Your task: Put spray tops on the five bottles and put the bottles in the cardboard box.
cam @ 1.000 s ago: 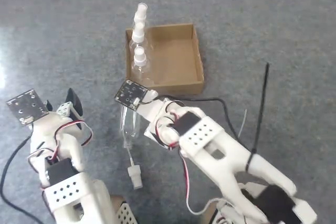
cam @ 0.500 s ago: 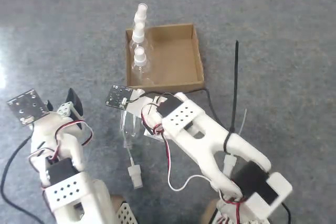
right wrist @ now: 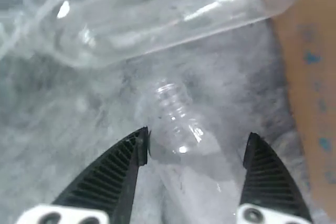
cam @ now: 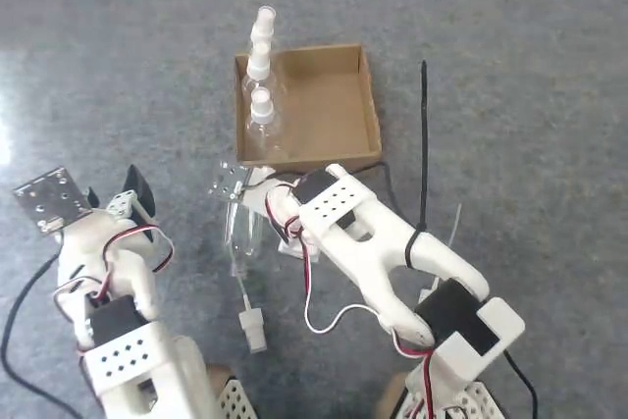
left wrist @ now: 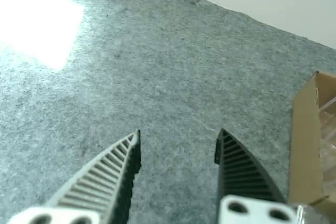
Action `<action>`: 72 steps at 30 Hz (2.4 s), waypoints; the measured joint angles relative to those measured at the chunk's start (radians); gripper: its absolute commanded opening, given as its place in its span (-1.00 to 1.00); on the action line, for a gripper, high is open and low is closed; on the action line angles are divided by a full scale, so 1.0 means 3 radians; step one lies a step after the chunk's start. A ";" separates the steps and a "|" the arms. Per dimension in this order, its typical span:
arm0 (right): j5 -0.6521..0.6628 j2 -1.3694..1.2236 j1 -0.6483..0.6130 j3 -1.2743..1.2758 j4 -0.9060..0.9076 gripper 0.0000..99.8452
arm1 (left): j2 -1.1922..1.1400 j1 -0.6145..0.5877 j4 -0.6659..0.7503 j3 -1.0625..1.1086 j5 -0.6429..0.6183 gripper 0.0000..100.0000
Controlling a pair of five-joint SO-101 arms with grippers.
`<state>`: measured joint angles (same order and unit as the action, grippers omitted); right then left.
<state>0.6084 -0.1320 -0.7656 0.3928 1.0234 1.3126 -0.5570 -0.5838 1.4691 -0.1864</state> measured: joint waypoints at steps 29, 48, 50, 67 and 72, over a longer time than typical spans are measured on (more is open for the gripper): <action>0.0670 0.0000 0.0000 0.0005 0.0169 -0.58 | 0.0000 -0.0005 0.0000 0.0000 0.0000 -0.56; 0.0143 0.0000 0.0000 0.0005 0.0169 -0.58 | 0.0000 -0.0005 0.0000 0.0000 0.0000 -0.56; -0.0005 0.0000 0.0000 -0.0046 0.0169 -0.58 | 0.0000 -0.0005 0.0000 0.0000 0.0000 -0.56; 0.0056 0.0000 0.0000 -0.0102 0.0169 -0.40 | 0.0000 -0.0005 0.0000 0.0000 0.0000 -0.56; 0.0184 0.0000 0.0000 -0.0102 0.0169 -0.40 | 0.0000 -0.0005 0.0000 0.0000 0.0000 -0.56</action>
<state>0.6636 -0.1320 -0.7656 0.3621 1.0740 1.3126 -0.5585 -0.5838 1.4691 -0.1864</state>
